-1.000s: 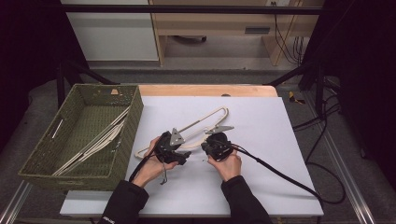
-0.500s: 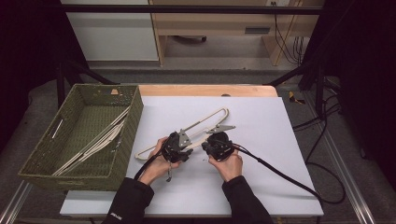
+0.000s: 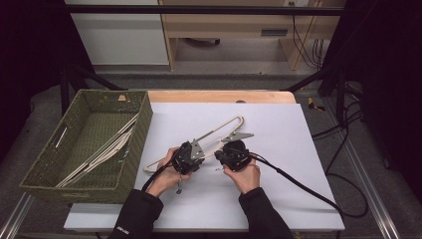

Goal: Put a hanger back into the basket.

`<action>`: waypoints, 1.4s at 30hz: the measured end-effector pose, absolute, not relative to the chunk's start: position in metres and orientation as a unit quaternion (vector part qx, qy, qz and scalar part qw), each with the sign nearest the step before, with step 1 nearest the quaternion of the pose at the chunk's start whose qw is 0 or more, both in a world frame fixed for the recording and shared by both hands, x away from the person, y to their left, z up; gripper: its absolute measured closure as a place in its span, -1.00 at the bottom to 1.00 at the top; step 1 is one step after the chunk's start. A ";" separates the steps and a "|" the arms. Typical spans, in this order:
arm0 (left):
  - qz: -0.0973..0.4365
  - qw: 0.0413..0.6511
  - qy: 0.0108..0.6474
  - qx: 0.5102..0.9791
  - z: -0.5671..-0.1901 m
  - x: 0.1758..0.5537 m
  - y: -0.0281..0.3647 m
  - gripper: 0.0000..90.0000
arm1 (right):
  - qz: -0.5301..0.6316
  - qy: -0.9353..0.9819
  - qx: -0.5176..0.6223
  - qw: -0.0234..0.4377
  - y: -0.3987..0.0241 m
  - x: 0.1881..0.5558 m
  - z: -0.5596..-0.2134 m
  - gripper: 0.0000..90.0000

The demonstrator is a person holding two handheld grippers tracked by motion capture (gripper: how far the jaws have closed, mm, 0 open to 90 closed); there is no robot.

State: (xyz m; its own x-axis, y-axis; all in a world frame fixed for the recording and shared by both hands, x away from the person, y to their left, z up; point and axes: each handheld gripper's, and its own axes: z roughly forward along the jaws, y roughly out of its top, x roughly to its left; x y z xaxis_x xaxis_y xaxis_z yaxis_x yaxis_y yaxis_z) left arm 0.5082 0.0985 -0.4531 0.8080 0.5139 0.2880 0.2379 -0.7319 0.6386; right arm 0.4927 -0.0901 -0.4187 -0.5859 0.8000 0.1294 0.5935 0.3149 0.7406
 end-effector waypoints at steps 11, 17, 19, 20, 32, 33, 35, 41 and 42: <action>0.227 0.314 0.213 0.897 -0.437 0.508 0.105 0.67 | 0.491 0.748 0.402 0.193 -0.139 0.476 -0.383 0.06; 0.230 0.327 0.227 0.888 -0.426 0.508 0.110 0.73 | 0.510 0.730 0.405 0.210 -0.174 0.468 -0.386 -0.21; 0.236 0.314 0.221 0.893 -0.421 0.509 0.113 0.75 | 0.513 0.724 0.411 0.208 -0.187 0.465 -0.390 -0.28; 0.237 0.325 0.232 0.886 -0.421 0.508 0.112 0.77 | 0.516 0.720 0.414 0.209 -0.198 0.462 -0.395 -0.37; 0.260 0.327 0.261 0.870 -0.401 0.514 0.127 0.92 | 0.520 0.716 0.422 0.197 -0.228 0.451 -0.408 -0.72; 0.259 0.334 0.266 0.867 -0.401 0.513 0.129 0.92 | 0.522 0.714 0.422 0.199 -0.229 0.451 -0.408 -0.72; 0.259 0.344 0.273 0.860 -0.400 0.511 0.131 0.92 | 0.524 0.711 0.424 0.199 -0.231 0.449 -0.407 -0.74; 0.255 0.365 0.269 0.854 -0.386 0.498 0.135 0.93 | 0.531 0.710 0.416 0.204 -0.240 0.441 -0.405 -0.78; 0.253 0.376 0.272 0.849 -0.384 0.496 0.136 0.93 | 0.532 0.710 0.413 0.205 -0.242 0.440 -0.405 -0.80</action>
State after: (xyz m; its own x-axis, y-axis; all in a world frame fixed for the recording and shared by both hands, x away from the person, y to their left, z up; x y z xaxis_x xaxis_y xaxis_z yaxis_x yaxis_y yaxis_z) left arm 0.4958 0.1355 -0.3838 0.7247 0.6512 0.2252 0.2711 -0.5700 0.7757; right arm 0.4397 -0.2417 -0.4048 -0.5739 0.8054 0.1483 0.3682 0.0920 0.9252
